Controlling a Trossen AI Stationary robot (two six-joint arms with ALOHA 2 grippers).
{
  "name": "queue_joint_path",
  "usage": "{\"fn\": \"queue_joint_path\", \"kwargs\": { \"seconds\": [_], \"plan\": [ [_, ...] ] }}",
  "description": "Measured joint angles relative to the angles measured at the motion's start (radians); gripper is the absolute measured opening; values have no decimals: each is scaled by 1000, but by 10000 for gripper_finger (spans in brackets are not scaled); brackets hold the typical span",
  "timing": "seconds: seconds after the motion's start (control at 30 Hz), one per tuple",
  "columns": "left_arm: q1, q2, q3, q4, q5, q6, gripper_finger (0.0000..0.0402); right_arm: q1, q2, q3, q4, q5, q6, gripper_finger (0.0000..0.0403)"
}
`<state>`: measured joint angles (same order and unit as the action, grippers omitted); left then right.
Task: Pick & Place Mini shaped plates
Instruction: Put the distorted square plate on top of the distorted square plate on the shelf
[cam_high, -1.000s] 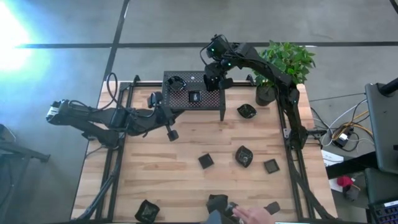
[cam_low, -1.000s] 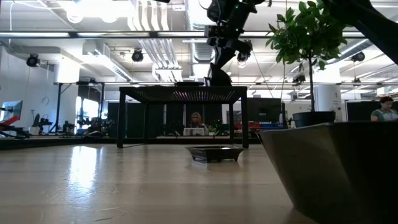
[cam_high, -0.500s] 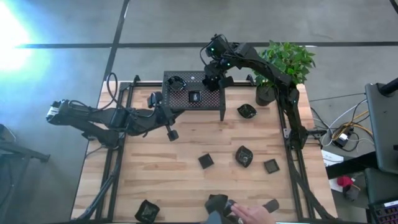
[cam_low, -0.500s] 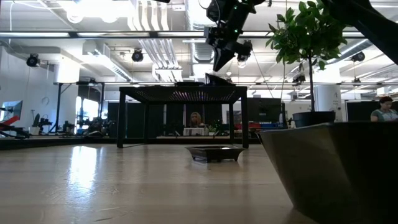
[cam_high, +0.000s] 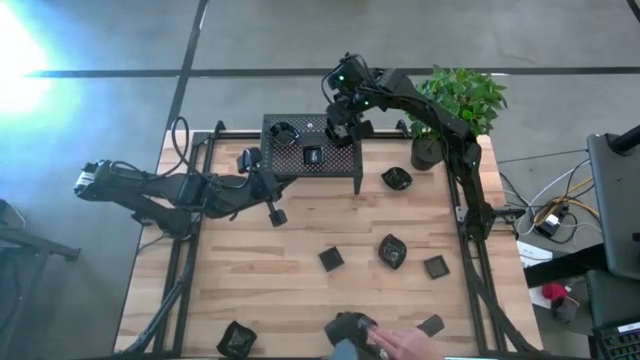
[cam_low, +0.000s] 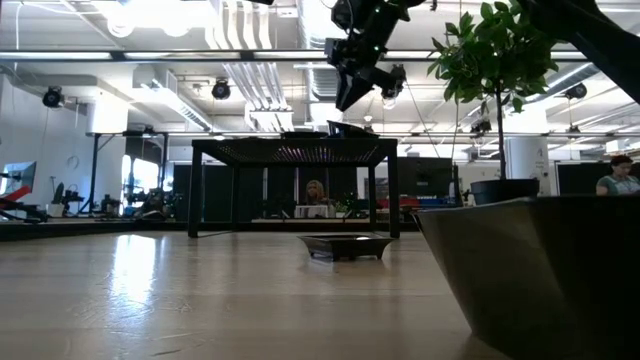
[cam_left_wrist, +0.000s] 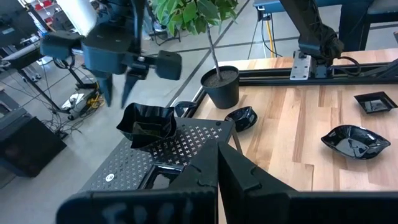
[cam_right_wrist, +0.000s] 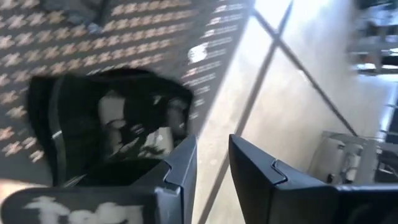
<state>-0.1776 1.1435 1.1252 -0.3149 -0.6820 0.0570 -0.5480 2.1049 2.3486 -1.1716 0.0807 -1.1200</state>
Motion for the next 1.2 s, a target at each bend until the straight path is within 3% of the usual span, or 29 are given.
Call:
{"fn": "queue_joint_path", "kwargs": {
  "seconds": [0.27, 0.77, 0.87, 1.2],
  "plan": [
    [1, 0, 0, 0, 0, 0, 2, -6, 14, 1, 127, -10, 89, 72],
    [1, 0, 0, 0, 0, 0, 2, -5, 59, 0, 108, -17, 218, 62],
    [0, 0, 0, -1, 0, 13, 2, -5, 59, -2, 78, -76, 248, 61],
    [0, 0, 0, -1, 0, 26, 2, -5, 57, -14, 76, -107, 226, 61]
  ]
}}
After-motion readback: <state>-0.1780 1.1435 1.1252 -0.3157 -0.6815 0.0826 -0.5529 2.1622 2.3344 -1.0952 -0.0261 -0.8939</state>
